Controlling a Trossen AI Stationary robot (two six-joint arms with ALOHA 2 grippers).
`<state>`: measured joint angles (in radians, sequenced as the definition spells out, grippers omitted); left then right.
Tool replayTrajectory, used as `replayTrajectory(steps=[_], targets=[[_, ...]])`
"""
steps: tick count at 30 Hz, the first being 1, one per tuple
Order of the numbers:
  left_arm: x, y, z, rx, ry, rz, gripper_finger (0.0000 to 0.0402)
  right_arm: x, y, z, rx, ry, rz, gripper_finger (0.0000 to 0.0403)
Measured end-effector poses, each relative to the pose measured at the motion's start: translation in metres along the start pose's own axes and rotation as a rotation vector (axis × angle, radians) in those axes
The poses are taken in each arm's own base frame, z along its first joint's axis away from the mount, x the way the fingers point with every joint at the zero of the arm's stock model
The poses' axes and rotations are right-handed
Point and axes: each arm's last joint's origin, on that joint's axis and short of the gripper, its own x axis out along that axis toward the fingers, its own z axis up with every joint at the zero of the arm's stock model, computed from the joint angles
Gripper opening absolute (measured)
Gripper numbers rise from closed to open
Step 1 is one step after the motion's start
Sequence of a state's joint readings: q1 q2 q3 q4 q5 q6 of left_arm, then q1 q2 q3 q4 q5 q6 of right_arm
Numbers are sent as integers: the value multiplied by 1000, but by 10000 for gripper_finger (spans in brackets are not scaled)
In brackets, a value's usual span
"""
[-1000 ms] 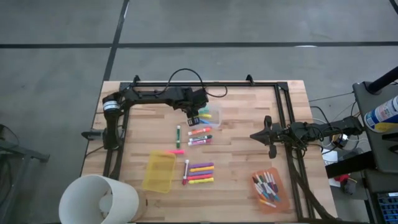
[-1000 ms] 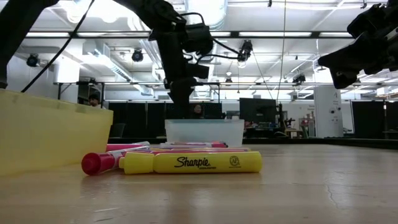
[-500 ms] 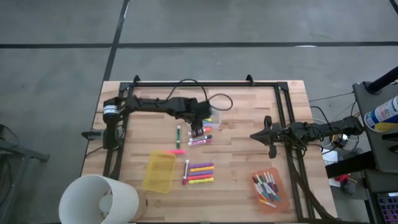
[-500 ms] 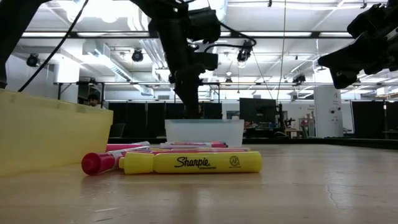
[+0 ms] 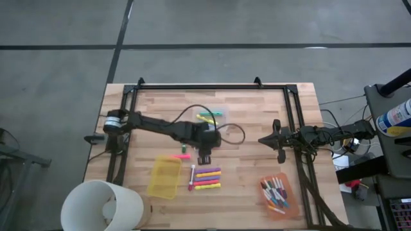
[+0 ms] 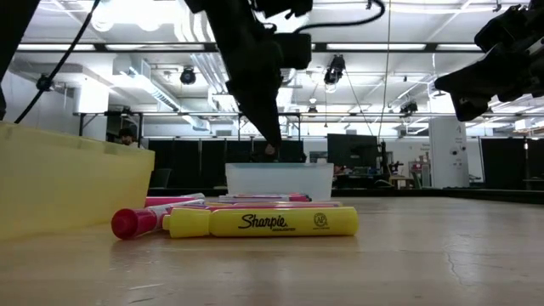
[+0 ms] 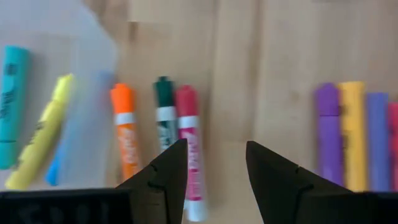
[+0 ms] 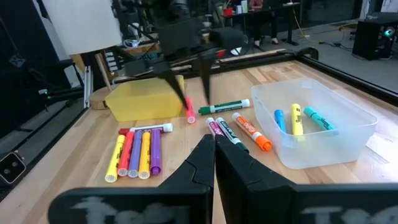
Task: Pick & Place Markers
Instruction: Put the top large purple highlighter pen into the transparent bin
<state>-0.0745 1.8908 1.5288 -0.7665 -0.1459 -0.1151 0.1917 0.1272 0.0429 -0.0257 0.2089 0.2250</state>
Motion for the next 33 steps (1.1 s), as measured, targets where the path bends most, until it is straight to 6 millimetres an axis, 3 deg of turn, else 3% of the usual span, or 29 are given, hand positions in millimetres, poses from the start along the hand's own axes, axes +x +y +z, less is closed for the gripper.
replayTrajectory(steps=[6,21,33], targets=[[-3,-20,-2,20,-10,-25,156,0,0,0,0,0,0,9],[-3,-44,-8,-15,-18,-89,156,0,0,0,0,0,0,9],[25,-61,-31,-21,-50,-190,156,0,0,0,0,0,0,9]])
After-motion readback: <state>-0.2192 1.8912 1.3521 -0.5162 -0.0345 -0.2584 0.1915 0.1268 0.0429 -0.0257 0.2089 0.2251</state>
